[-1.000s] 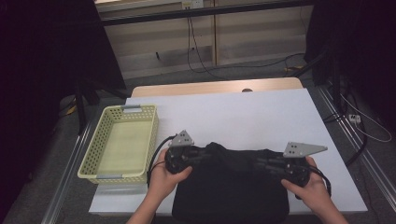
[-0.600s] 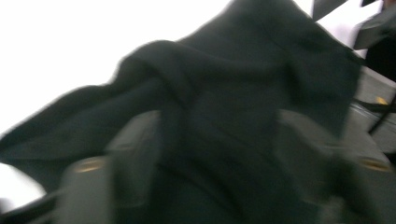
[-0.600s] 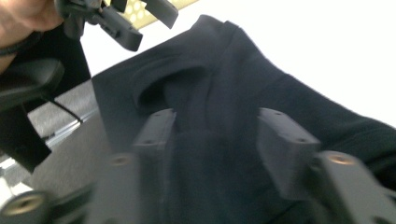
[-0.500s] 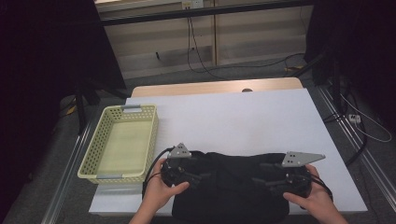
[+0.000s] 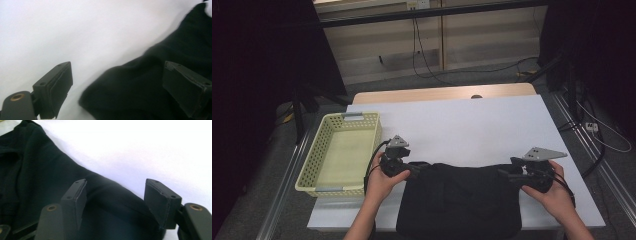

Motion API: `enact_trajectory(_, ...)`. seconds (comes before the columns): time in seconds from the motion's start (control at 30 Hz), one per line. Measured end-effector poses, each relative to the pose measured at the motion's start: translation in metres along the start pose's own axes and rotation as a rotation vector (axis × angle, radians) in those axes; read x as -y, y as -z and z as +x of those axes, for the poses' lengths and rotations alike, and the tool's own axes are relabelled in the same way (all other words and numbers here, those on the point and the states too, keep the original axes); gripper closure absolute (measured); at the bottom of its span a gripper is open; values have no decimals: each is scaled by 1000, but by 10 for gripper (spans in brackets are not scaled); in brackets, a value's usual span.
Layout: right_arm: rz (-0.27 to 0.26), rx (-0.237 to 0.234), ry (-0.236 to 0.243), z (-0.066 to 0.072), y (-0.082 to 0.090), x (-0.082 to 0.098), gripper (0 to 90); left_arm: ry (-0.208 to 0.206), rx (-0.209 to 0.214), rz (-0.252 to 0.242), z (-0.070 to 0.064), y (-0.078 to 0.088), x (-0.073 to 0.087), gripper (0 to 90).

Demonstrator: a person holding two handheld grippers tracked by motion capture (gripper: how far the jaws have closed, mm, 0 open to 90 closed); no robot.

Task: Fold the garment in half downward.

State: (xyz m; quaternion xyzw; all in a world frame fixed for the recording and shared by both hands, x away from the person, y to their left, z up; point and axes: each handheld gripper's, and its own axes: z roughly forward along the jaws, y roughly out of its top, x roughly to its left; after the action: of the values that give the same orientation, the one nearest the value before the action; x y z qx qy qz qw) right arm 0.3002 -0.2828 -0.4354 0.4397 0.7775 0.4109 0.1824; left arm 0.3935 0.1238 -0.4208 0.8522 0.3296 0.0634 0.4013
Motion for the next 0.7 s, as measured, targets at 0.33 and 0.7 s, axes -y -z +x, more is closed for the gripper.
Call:
enact_trajectory(0.33, 43, 61, -44, -23, 2, 19, 391, -6, -34, 16, 4, 3, 11, 154)
enact_trajectory(0.7, 74, 62, -26, -22, -3, 23, 605, 7, -49, 28, 5, -3, 20, 190)
